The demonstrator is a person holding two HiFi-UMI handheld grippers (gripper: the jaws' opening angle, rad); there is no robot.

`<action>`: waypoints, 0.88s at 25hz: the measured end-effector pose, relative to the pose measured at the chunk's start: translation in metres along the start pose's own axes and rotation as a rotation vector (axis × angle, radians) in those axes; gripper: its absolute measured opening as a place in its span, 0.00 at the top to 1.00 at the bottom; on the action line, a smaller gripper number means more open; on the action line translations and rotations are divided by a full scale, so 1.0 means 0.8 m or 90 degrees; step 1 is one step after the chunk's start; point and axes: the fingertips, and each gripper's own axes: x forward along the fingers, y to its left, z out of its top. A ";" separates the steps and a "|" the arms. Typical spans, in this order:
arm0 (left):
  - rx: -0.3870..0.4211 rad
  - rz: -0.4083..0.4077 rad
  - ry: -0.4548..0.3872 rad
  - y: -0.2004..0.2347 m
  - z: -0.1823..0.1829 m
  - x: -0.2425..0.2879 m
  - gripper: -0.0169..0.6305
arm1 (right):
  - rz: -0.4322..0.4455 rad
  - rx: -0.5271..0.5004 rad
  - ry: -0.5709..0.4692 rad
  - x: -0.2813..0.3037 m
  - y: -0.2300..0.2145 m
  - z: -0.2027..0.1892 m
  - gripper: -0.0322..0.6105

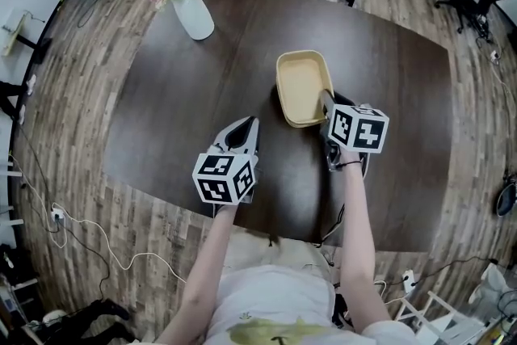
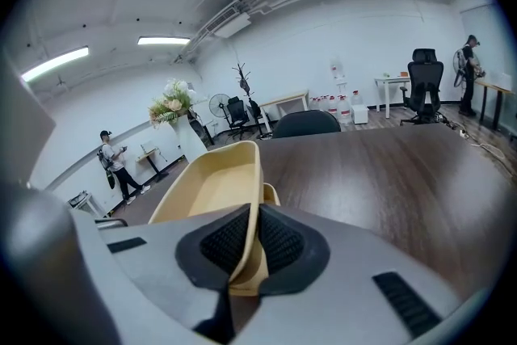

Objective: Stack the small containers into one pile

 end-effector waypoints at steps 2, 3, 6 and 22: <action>-0.002 0.000 0.005 -0.003 -0.003 0.005 0.94 | -0.001 -0.009 0.012 0.005 -0.007 -0.003 0.89; -0.003 0.000 0.008 -0.005 -0.005 0.007 0.94 | -0.001 -0.013 0.018 0.007 -0.010 -0.006 0.89; -0.005 0.003 0.013 -0.008 -0.007 0.011 0.94 | 0.010 -0.023 0.036 0.013 -0.011 -0.013 0.89; -0.020 0.018 0.025 -0.002 -0.023 0.019 0.94 | 0.018 -0.025 0.058 0.034 -0.016 -0.031 0.89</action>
